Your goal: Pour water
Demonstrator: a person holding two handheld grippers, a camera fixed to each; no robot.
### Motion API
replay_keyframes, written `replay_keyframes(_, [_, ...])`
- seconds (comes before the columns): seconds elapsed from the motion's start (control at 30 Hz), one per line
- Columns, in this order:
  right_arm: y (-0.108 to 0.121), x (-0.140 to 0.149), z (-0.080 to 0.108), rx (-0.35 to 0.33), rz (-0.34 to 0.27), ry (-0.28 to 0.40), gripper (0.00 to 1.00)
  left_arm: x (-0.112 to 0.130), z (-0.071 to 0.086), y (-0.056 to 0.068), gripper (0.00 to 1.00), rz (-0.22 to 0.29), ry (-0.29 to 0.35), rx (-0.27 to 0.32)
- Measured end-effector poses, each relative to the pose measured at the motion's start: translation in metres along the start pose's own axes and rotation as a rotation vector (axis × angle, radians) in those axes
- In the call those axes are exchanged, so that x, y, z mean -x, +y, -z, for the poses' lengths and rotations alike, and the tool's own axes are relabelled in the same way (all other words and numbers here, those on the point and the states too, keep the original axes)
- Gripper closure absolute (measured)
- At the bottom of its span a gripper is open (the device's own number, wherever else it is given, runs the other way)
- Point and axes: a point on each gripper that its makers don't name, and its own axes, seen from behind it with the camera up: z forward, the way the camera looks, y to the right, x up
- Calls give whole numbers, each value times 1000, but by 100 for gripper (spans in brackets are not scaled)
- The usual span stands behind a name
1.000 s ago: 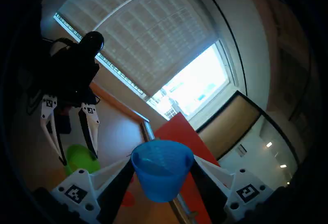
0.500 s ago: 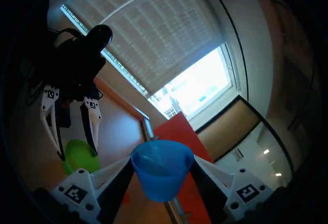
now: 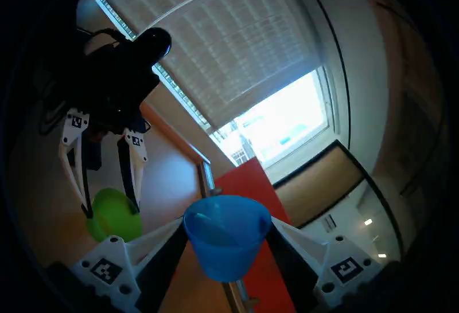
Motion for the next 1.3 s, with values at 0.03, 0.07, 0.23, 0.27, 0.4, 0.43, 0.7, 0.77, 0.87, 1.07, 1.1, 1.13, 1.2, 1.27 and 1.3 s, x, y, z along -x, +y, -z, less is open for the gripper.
replay_keyframes(0.03, [0,0,0,1,5,0,10,0,0,0,13,-1,0,0])
replay_keyframes(0.07, [0,-1,0,1,10,1,10,0,0,0,13,-2,-1,1])
replay_keyframes(0.23, [1,-1,1,2,38,-2,10,0,-2,1,13,-6,-3,1])
replay_keyframes(0.27, [1,-1,1,2,43,-3,10,0,-2,1,13,-6,-3,1])
replay_keyframes(0.4, [-1,-1,1,-1,68,-9,10,-1,-2,1,13,-4,0,1])
replay_keyframes(0.43, [-2,-1,1,-1,75,-10,10,-1,-2,1,13,-3,0,0])
replay_keyframes(0.7, [-1,-2,1,3,110,-8,10,-1,-3,0,13,-4,-1,-1])
replay_keyframes(0.77, [0,-3,1,6,118,-7,10,-1,-4,0,13,-4,-2,0])
replay_keyframes(0.87, [1,-5,1,8,131,-5,10,0,-5,1,13,-5,-5,0])
replay_keyframes(1.07, [2,-6,1,13,155,-2,10,0,-5,1,13,-7,-6,1])
replay_keyframes(1.1, [2,-6,1,14,159,-1,10,-1,-5,2,13,-8,-6,2])
replay_keyframes(1.13, [2,-6,1,15,162,-1,10,-1,-6,2,13,-8,-5,2])
replay_keyframes(1.2, [2,-7,1,15,169,1,10,-1,-6,1,13,-8,-4,3])
replay_keyframes(1.27, [2,-7,1,16,174,2,10,-1,-7,1,13,-8,-4,2])
replay_keyframes(1.3, [2,-8,1,17,176,3,10,-1,-7,1,13,-8,-4,2])
